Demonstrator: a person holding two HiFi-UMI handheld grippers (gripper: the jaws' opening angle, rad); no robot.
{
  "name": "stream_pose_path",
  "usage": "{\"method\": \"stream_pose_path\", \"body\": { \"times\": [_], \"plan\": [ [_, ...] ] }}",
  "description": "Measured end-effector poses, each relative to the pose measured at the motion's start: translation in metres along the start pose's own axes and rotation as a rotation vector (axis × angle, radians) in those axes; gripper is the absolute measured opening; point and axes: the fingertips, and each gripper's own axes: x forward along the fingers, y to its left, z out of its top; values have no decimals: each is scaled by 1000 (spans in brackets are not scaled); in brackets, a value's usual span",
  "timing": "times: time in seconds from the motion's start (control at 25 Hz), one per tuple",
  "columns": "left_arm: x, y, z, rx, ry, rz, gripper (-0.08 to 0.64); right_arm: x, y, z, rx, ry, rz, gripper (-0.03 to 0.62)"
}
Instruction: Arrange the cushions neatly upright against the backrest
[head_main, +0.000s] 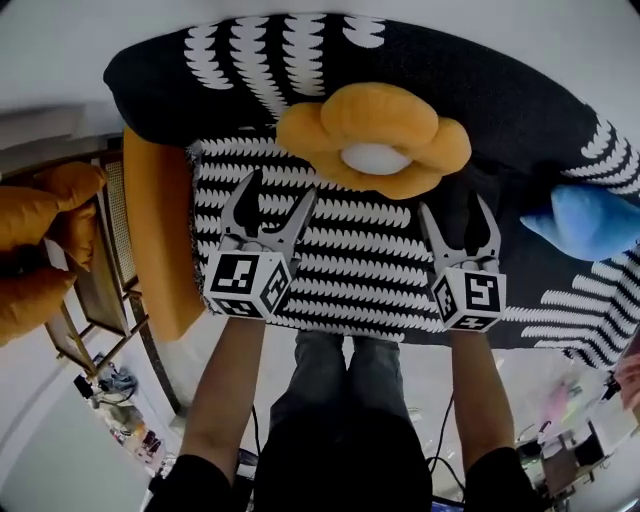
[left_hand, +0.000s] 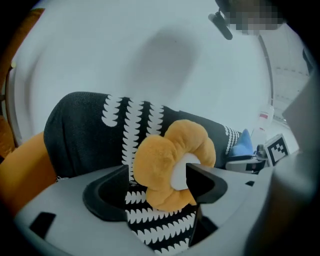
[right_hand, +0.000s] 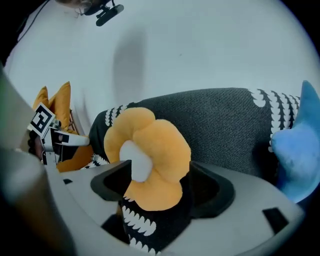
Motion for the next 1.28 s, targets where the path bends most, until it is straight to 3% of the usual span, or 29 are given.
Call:
{"method": "stream_pose_path", "body": {
  "times": [0.16,0.32,0.52,0.92,1.08,1.28],
  "plan": [
    [-27,-17,22,22,-63,7,342,-29,7,24,2,-59,21,341],
    [-63,-45,53,31,-130,9,266,-79,9,55,-19,-114,55,263],
    [-129,-84,87,39,-155,-21,145,-156,19,90,-25,-137,78,202],
    [-236,-142,172,72,-277,-62,109,-256,59,200,-60,-329,121,118],
    [-271,-140,188,62,-322,-65,92,-285,70,217,-69,-373,90,92],
    [-314,-129,207,117,-375,-77,83,-315,82,216,0,-412,27,77]
  ]
}}
